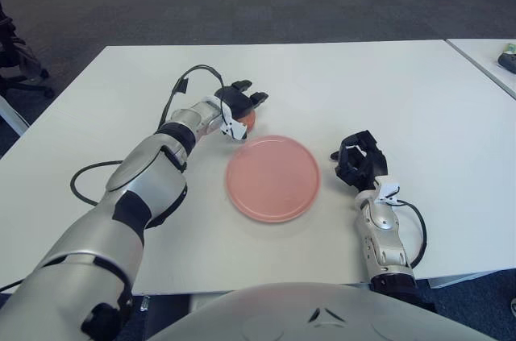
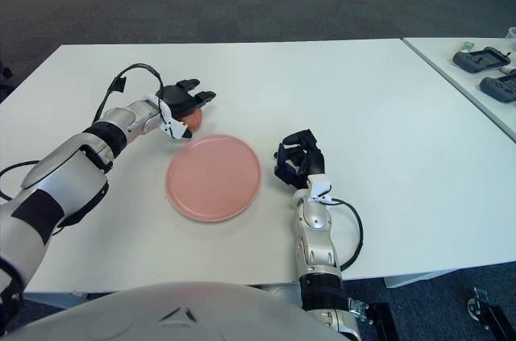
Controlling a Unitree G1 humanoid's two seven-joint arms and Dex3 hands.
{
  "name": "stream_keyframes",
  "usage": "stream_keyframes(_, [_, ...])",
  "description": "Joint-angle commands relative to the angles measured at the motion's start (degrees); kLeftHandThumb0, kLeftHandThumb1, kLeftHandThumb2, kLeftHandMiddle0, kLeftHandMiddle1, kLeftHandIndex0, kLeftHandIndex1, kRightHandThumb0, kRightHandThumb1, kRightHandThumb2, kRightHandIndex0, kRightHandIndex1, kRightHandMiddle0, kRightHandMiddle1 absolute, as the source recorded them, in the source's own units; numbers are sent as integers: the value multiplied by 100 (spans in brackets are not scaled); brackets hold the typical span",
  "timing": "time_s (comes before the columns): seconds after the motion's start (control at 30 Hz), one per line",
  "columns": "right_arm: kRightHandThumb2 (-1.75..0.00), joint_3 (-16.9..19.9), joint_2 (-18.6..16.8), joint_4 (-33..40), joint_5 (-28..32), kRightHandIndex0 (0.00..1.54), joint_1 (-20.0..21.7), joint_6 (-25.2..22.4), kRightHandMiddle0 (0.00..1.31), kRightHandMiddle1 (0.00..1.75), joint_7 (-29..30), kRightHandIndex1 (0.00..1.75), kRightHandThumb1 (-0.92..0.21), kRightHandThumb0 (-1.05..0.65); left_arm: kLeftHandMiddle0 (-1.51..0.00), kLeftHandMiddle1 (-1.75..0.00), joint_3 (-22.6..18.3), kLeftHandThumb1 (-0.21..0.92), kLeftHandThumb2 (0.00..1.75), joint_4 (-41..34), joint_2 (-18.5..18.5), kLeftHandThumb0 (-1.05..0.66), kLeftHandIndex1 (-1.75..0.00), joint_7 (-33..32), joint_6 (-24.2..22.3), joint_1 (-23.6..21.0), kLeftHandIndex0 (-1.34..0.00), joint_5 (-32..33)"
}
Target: Put the apple into the plate.
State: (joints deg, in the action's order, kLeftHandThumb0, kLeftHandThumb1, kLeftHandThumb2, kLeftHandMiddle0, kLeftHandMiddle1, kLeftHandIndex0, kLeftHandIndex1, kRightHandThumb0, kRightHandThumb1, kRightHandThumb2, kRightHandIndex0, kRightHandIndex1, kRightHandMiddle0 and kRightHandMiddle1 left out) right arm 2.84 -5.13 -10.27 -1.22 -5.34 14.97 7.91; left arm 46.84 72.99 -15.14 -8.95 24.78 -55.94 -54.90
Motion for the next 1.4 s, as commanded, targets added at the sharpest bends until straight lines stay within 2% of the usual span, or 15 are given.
stream_keyframes(0.0, [-101, 21, -10, -37, 42, 63, -66, -87, 41, 175, -3, 137, -57, -40, 0, 0, 56, 71, 73, 92, 46, -97, -40, 133, -98, -173, 0, -63])
stream_keyframes(0.5, [-100, 28, -36, 80, 57, 63, -134, -117, 41, 175, 23, 134, -58, -40, 0, 0, -52, 71, 72, 361, 175, -94, -43, 634, -518, -175, 0, 98])
stream_keyframes(0.93, [-100, 30, -33, 217, 52, 63, -206, -142, 40, 175, 23, 130, -58, -40, 0, 0, 75, 72, 69, 521, 183, -99, -4, 464, -1031, -74, 0, -89])
stream_keyframes(1.37, [-102, 31, -35, 329, 40, 64, -294, -147, 42, 175, 40, 131, -56, -40, 0, 0, 71, 78, 64, 587, 207, -103, 0, 469, -1421, 21, 0, -20])
